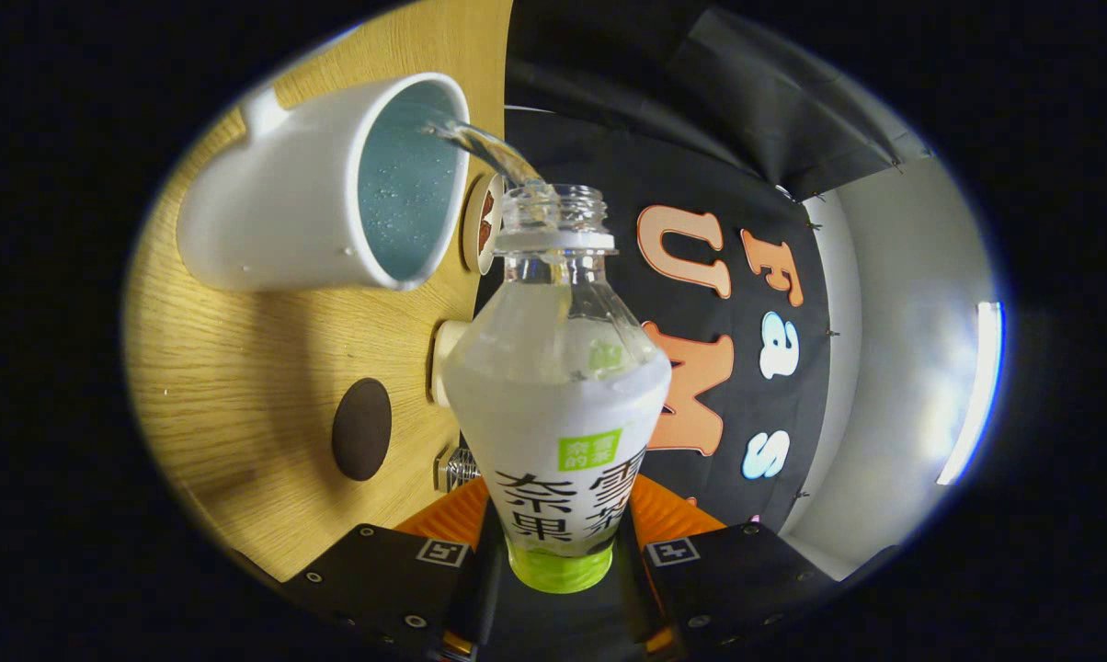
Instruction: Take the bottle from table, then pour the juice into the cup, finally place the bottle on the coaster
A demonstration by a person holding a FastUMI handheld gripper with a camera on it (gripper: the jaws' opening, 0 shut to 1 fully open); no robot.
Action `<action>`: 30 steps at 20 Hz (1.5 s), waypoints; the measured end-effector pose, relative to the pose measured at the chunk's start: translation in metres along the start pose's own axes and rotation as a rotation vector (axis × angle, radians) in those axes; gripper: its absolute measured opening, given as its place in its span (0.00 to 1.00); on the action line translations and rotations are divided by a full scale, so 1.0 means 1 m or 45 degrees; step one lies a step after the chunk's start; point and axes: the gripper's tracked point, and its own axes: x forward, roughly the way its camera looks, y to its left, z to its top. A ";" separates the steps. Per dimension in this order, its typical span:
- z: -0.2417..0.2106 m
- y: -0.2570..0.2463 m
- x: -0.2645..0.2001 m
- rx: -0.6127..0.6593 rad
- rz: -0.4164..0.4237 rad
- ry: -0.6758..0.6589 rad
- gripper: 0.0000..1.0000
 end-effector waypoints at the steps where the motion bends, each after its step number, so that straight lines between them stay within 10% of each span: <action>1: -0.001 0.000 0.002 -0.004 -0.002 0.003 0.55; 30: -0.010 -0.045 0.005 -0.164 -0.088 -0.033 0.56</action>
